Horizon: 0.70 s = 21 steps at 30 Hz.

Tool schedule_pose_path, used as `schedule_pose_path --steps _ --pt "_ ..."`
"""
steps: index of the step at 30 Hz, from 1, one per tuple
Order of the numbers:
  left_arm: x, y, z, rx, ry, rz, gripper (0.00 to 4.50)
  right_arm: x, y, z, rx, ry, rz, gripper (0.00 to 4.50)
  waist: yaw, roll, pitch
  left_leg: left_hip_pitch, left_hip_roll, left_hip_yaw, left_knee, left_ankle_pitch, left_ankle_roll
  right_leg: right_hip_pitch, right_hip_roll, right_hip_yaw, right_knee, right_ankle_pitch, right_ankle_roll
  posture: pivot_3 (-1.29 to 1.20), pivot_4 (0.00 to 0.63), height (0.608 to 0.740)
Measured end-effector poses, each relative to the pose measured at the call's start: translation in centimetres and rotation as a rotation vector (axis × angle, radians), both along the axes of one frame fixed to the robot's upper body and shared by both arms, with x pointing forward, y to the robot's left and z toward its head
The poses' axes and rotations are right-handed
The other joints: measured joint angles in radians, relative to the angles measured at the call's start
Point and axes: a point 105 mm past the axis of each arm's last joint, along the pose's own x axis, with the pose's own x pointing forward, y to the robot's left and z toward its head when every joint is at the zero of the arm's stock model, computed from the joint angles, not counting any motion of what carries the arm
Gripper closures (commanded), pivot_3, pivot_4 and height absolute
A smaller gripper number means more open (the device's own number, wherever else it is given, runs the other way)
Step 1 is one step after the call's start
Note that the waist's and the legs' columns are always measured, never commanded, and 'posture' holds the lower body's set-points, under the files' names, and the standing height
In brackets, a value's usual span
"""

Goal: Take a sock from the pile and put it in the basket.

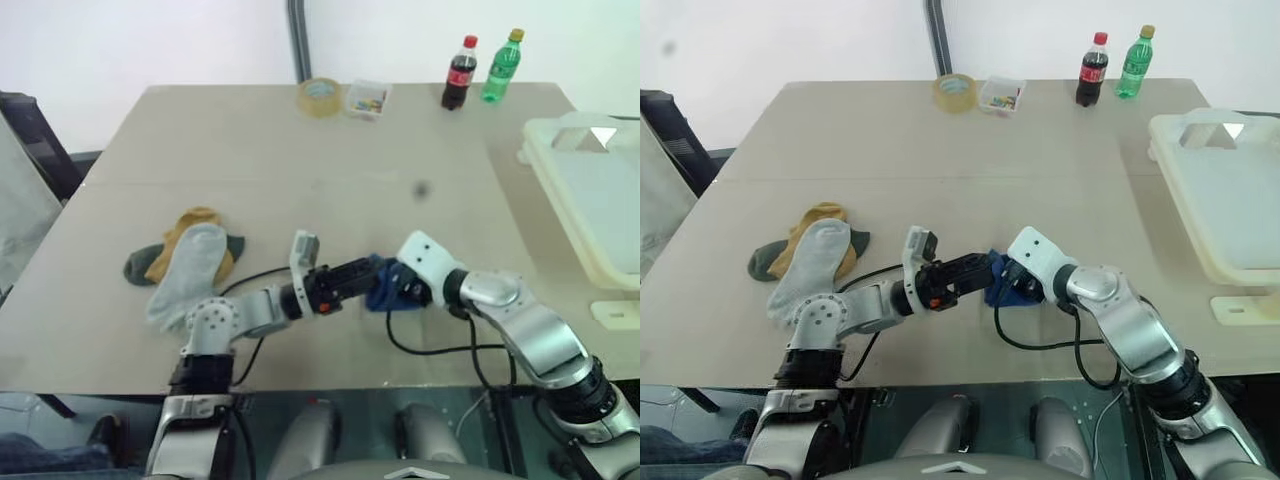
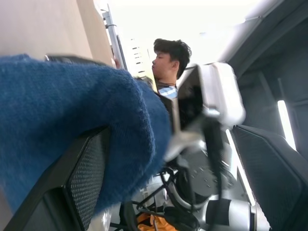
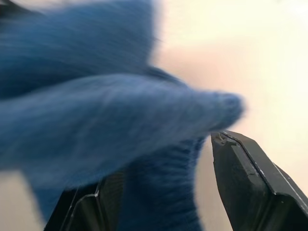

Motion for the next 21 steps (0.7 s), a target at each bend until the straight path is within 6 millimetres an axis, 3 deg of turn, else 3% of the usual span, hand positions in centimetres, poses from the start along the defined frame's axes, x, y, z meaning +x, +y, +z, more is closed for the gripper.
schedule_pose_path --steps 4,7,8,15,17,21 --pt "0.1 -0.2 -0.2 0.0 0.0 -0.003 0.1 -0.6 -0.6 0.4 0.005 0.027 0.004 1.65 0.001 0.0 0.0 -0.005 0.0 0.001 0.0 0.0 0.0 -0.005 -0.001 0.001 0.001 0.0 0.0 0.0 0.15 0.74" --pt "0.2 -0.1 -0.3 0.005 -0.004 -0.003 0.0 -0.8 -2.7 2.0 -0.001 0.005 -0.013 0.29 0.004 -0.001 0.001 -0.005 -0.001 0.001 0.001 0.0 0.0 -0.004 -0.001 0.0 0.001 0.0 0.0 0.0 0.15 0.74" --pt "0.2 -0.1 -0.3 0.003 -0.003 -0.003 0.0 -1.0 -3.6 2.4 -0.006 0.005 -0.02 0.12 0.004 -0.002 0.001 -0.005 -0.001 0.001 0.001 0.0 0.0 -0.004 -0.001 0.0 0.001 0.0 0.0 0.0 0.15 0.74" --pt "0.4 -0.4 -0.6 0.011 -0.002 -0.005 0.0 -3.6 -7.1 2.7 0.063 0.197 -0.051 0.12 0.005 -0.004 0.004 -0.005 -0.001 0.001 0.001 0.0 0.001 -0.004 -0.001 0.0 0.001 0.0 0.0 0.0 0.15 0.74" --pt "0.5 -0.7 -0.6 0.014 0.001 -0.011 0.0 -4.5 -6.4 3.8 0.218 0.282 -0.042 0.12 0.0 -0.004 0.004 -0.005 0.0 0.001 0.001 0.0 0.001 -0.004 0.0 0.0 0.002 0.0 0.0 0.0 0.15 0.74" --pt "0.5 -1.0 -0.6 0.007 0.004 -0.023 0.0 -4.1 -4.6 4.3 0.34 0.319 -0.056 0.12 -0.002 -0.004 0.004 -0.004 0.001 0.001 0.002 0.0 0.001 -0.004 0.001 0.0 0.004 0.0 0.0 0.0 0.15 0.74"
